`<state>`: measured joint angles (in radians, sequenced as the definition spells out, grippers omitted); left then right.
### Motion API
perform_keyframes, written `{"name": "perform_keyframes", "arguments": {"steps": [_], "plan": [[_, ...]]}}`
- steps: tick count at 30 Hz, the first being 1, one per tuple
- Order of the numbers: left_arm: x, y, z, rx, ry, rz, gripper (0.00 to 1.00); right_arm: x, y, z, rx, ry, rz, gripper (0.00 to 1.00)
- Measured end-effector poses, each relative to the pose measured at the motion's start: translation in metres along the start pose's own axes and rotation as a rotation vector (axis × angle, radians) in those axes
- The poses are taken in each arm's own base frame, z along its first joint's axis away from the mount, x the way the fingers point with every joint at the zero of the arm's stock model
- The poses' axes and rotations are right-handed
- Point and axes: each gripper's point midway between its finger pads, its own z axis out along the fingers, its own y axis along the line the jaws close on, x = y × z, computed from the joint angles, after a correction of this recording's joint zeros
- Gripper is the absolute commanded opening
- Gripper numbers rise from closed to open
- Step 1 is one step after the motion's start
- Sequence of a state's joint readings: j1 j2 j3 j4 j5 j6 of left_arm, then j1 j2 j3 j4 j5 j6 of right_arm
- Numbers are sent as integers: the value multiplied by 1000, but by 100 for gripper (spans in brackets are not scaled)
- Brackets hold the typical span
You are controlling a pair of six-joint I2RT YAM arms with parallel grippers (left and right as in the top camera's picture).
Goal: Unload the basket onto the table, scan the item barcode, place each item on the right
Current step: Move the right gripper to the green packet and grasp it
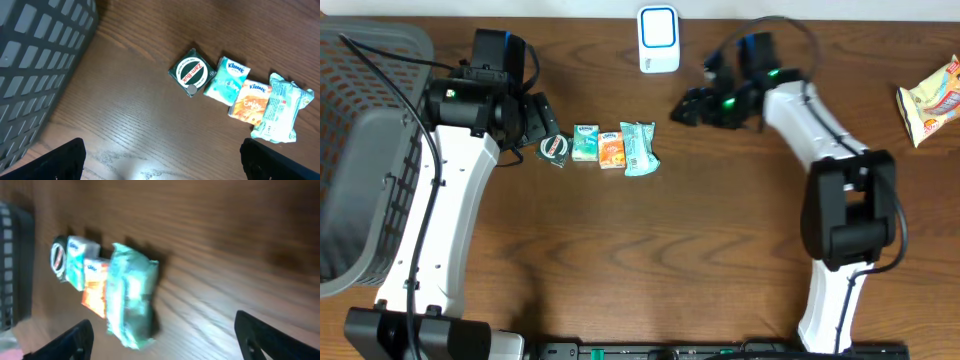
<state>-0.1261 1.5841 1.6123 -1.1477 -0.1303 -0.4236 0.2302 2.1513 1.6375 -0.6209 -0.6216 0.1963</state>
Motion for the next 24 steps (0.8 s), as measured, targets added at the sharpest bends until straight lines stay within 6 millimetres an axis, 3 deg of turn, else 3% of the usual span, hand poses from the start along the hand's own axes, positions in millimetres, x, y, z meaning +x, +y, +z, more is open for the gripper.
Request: {"name": "perform_keyframes", "arguments": {"steps": [5,12,15,24], "plan": [[0,0,0,0,0,0,98,8,28,33,-36,-25,-10,81],[0,0,0,0,0,0,98,45,40,67,53,31,25,79],[0,0,0,0,0,0,98,51,43,73,71,36,27,80],[0,0,0,0,0,0,98,39,39,73,103,-19,23,78]]}}
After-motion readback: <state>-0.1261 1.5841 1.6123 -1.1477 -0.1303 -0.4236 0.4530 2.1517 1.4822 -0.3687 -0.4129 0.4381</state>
